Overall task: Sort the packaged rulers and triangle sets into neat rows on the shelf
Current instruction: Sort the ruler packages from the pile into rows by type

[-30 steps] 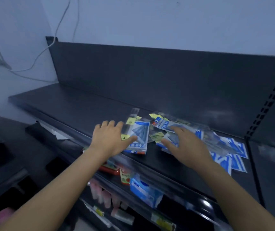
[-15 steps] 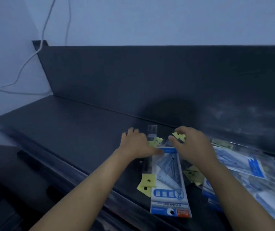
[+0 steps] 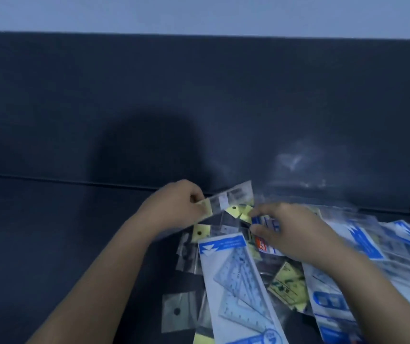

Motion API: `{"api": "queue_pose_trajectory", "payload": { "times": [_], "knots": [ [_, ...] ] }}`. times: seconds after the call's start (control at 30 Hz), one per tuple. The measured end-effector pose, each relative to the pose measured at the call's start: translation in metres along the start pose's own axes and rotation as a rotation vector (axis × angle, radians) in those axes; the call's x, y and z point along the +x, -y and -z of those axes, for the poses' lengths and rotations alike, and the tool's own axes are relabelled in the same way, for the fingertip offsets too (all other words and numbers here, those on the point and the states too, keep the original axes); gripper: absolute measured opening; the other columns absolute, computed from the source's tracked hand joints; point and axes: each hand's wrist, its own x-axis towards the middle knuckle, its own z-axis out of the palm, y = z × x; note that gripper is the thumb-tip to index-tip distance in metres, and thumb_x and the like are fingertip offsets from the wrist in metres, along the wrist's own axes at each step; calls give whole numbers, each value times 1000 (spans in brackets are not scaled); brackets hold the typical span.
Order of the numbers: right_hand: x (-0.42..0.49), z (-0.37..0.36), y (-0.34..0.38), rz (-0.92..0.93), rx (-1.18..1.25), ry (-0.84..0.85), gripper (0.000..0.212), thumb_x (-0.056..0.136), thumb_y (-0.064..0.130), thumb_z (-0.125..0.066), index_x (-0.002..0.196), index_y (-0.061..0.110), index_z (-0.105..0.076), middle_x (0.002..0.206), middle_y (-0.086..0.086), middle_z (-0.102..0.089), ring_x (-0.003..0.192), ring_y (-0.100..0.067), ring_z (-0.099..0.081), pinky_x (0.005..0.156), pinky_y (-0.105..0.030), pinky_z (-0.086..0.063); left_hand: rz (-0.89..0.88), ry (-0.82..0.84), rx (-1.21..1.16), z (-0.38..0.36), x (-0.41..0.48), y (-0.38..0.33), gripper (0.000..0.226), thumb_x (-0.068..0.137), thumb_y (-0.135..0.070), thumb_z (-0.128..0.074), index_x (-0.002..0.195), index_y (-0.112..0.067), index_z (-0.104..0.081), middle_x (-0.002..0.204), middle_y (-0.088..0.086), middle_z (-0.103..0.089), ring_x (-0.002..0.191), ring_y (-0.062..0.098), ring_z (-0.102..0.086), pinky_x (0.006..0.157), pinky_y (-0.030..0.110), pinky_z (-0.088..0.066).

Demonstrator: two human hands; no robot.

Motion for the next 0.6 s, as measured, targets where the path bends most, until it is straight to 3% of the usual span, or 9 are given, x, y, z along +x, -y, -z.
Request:
{"api": "queue_pose_trajectory", "payload": {
  "times": [0.07,0.13,0.27,0.33,0.43,0.5,0.6],
  "knots": [
    [6,-7,7,36,9,15,22,93,36,-51,111,34,-64,105,10,-61,104,-18,-58,76,-27,-43,-33,-34,-139,8,-3,0,13,82,-29,-66,69,-26,-67,65,-8,-67,63,12,-61,67,33,-50],
    [13,-15,14,82,3,-11,24,95,35,-49,113,33,-64,114,7,-59,109,-18,-54,86,-28,-43,-36,-96,-198,11,-4,1,14,84,-24,-65,70,-22,-67,68,-3,-68,66,17,-61,72,38,-52],
    [16,-38,26,198,-103,-1,37,98,43,-36,133,39,-45,127,5,-46,121,-18,-40,101,-32,-29,-29,-203,-214,11,-4,10,13,85,-24,-65,72,-21,-67,71,-3,-69,73,19,-66,74,38,-52],
    [15,-39,29,237,-65,44,36,97,46,-36,132,45,-44,123,8,-43,122,-15,-36,102,-33,-23,-38,-227,-245,8,-3,14,12,84,-24,-65,73,-20,-67,71,-3,-69,70,17,-64,73,38,-52],
    [14,-36,37,236,27,86,39,85,63,-44,119,45,-53,108,12,-42,115,-12,-37,92,-31,-19,-30,-222,-256,2,0,15,12,84,-24,-65,73,-19,-67,74,0,-70,72,19,-65,74,39,-53],
    [13,-36,48,157,39,0,53,69,79,-41,98,38,-58,93,14,-44,103,-12,-40,81,-30,-15,-11,-225,-260,0,2,17,14,85,-24,-65,72,-20,-67,75,2,-70,73,20,-64,75,40,-53],
    [18,-35,65,-7,-226,-92,66,69,85,-28,73,22,-45,87,6,-55,99,-20,-50,85,-37,-19,16,-232,-253,2,2,21,16,86,-25,-64,70,-23,-64,73,-1,-68,70,17,-61,72,37,-52]
  ]
}}
